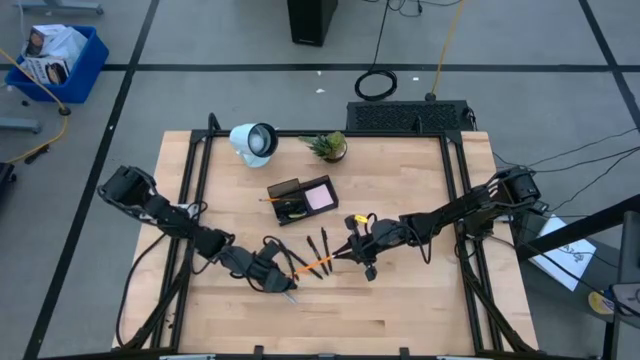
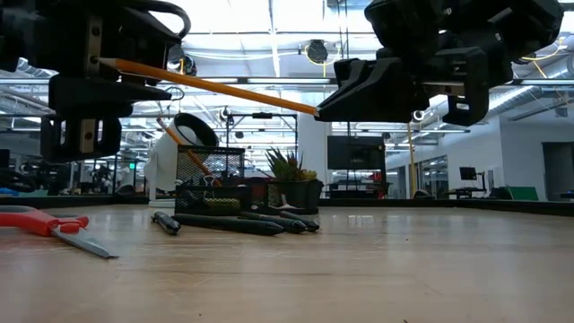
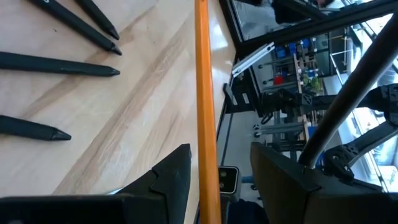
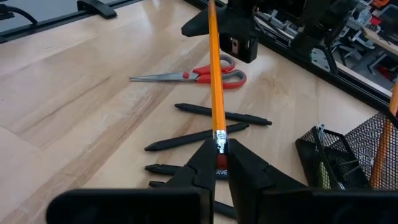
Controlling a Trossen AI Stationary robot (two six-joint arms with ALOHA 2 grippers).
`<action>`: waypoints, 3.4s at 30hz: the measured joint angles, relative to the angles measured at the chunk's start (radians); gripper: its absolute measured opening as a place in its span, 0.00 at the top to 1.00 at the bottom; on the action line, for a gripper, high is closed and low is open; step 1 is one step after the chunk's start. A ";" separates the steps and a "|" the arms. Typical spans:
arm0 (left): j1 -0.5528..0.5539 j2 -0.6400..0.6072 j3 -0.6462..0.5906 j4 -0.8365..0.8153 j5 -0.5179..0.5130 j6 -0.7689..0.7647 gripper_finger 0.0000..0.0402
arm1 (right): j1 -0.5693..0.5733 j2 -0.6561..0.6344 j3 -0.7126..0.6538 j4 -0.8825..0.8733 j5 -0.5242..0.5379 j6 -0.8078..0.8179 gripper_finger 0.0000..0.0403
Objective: Pick and place office supplies into organizer
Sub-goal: Put the orange pencil into the black desk organizer
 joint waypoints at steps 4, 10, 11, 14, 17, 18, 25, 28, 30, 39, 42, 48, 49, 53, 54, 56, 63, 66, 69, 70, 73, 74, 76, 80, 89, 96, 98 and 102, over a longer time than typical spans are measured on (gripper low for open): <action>0.000 0.000 0.000 -0.001 0.014 0.002 0.58 | 0.000 0.000 0.000 -0.004 -0.005 0.000 0.95; 0.001 0.000 0.000 -0.006 0.006 0.005 0.59 | 0.000 0.000 0.000 -0.005 -0.056 0.000 0.95; 0.001 0.000 0.000 -0.006 0.006 0.005 0.60 | 0.000 0.000 0.000 -0.005 -0.056 0.000 0.95; 0.001 0.000 0.000 -0.007 0.006 0.010 0.67 | 0.000 0.000 0.000 -0.002 -0.056 0.000 0.95; 0.001 0.000 0.000 -0.007 -0.004 0.023 0.77 | 0.000 0.000 0.000 -0.005 -0.056 0.000 0.95; 0.001 0.000 0.000 -0.007 -0.007 0.026 0.80 | 0.000 0.000 0.000 -0.004 -0.056 0.000 0.95; 0.001 0.000 0.000 -0.012 -0.010 0.056 0.97 | 0.000 0.000 0.000 0.004 -0.055 0.000 0.93; 0.001 0.000 0.000 -0.009 -0.013 0.068 0.95 | 0.000 0.000 0.000 0.004 -0.053 0.006 0.89; 0.001 -0.001 0.000 -0.005 -0.014 0.070 0.92 | -0.001 0.000 0.000 0.004 -0.050 0.008 0.87; -0.023 -0.001 0.000 -0.006 -0.054 0.148 0.96 | -0.010 -0.015 0.000 0.000 -0.051 0.038 0.81; -0.045 -0.001 0.000 -0.002 -0.088 0.195 0.97 | -0.019 -0.054 0.000 0.010 -0.055 0.058 0.80; -0.084 -0.001 0.001 -0.002 -0.155 0.247 0.93 | -0.018 -0.182 0.000 0.002 -0.080 0.064 0.77; -0.092 -0.001 0.001 0.003 -0.179 0.259 0.93 | -0.018 -0.202 -0.003 -0.003 -0.080 0.066 0.77; -0.129 -0.001 0.001 0.026 -0.272 0.338 0.98 | -0.018 -0.283 -0.041 -0.009 -0.082 0.082 0.76; -0.139 -0.001 0.001 0.049 -0.299 0.362 0.98 | -0.018 -0.307 -0.057 0.016 -0.094 0.098 0.76; -0.158 -0.001 0.001 0.106 -0.358 0.436 0.96 | -0.024 -0.338 -0.097 0.125 -0.141 0.160 0.76; -0.177 -0.003 0.000 0.311 -0.423 0.713 0.98 | -0.034 -0.339 -0.277 0.588 -0.064 0.470 0.77; -0.158 -0.004 0.000 0.317 -0.424 0.723 0.97 | -0.034 -0.307 -0.294 0.605 -0.053 0.577 0.78; -0.133 -0.004 0.000 0.317 -0.424 0.723 0.93 | -0.032 -0.258 -0.287 0.625 -0.053 0.642 0.79; -0.123 -0.004 0.000 0.317 -0.424 0.723 0.92 | -0.032 -0.238 -0.283 0.634 -0.053 0.656 0.79; -0.097 -0.004 0.000 0.317 -0.415 0.728 0.92 | -0.031 -0.172 -0.259 0.688 -0.053 0.675 0.78; -0.089 -0.004 0.000 0.318 -0.407 0.732 0.94 | -0.031 -0.152 -0.249 0.712 -0.053 0.682 0.78; -0.076 -0.004 0.000 0.319 -0.393 0.737 0.97 | -0.029 -0.108 -0.219 0.743 -0.053 0.700 0.78; -0.063 -0.004 0.000 0.335 -0.367 0.733 0.96 | -0.026 -0.050 -0.145 0.752 -0.099 0.708 0.77; -0.054 -0.004 0.000 0.344 -0.326 0.733 0.98 | -0.035 0.030 -0.044 0.737 -0.131 0.734 0.70; -0.054 -0.004 0.000 0.345 -0.328 0.723 0.92 | -0.035 0.046 -0.006 0.746 -0.132 0.710 0.58; -0.054 -0.004 0.000 0.345 -0.323 0.724 0.91 | -0.035 0.045 0.010 0.745 -0.132 0.708 0.56; -0.054 -0.004 0.000 0.345 -0.323 0.724 0.95 | -0.035 0.045 0.038 0.737 -0.105 0.703 0.54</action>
